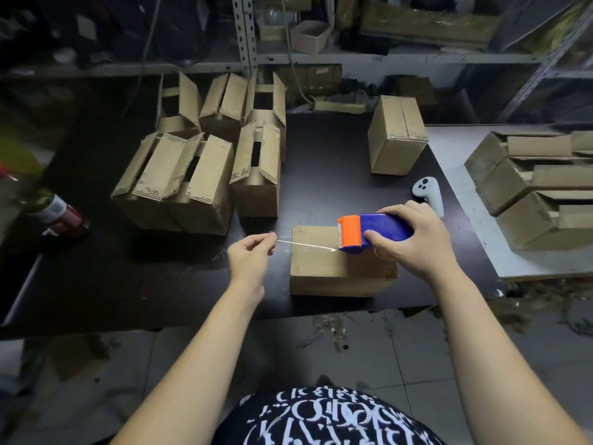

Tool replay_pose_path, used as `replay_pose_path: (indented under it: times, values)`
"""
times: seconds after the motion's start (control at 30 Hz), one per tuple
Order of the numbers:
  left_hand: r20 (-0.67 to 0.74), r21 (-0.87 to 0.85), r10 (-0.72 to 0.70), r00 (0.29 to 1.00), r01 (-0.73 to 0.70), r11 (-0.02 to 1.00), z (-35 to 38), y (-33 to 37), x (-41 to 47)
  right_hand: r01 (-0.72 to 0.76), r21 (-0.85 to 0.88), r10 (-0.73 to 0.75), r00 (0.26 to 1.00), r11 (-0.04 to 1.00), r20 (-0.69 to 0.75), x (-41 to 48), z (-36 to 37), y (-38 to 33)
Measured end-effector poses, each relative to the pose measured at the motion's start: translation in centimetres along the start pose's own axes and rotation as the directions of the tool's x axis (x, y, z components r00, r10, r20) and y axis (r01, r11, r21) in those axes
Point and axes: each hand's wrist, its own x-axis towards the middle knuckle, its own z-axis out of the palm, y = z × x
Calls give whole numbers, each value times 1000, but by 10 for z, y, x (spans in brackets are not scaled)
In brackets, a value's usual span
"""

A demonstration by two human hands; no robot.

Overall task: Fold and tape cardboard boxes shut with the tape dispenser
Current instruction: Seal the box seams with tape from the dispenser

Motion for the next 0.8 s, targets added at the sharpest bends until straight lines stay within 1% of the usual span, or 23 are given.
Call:
replay_pose_path:
  times: [0.2, 0.33, 0.4, 0.47, 0.53, 0.63, 0.73, 0.77, 0.8]
  values:
    - [-25, 30, -108, 994, 109, 994, 4, -19, 7, 23, -33, -22, 1000, 999, 22, 3, -1, -3]
    - [-17, 17, -189, 982, 189, 982, 14, -38, 10, 27, -50, -25, 999, 998, 28, 2, 0, -2]
    - [1, 31, -207, 978, 207, 978, 22, -44, 11, 20, -45, -19, 1000, 999, 22, 3, 0, -3]
    - [22, 63, -202, 979, 200, 978, 27, -45, 11, 21, -32, -20, 1000, 999, 18, 3, 1, -4]
    - [41, 121, -167, 985, 161, 979, 28, -45, 13, 15, 1, -15, 1000, 1000, 11, 3, 1, -4]
    - [30, 281, -112, 993, 99, 955, 28, -46, 20, 7, 37, -7, 1000, 999, 5, 3, 2, -5]
    - [69, 366, -196, 978, 158, 917, 20, -45, 23, 2, 47, -3, 1000, 999, 8, 2, 1, -5]
    - [88, 368, -175, 981, 131, 921, 16, -46, 21, 2, 48, -3, 1000, 999, 9, 2, 0, -5]
    - [110, 363, -108, 988, 62, 930, 12, -44, 18, 6, 47, -7, 1000, 999, 12, 2, -1, -4]
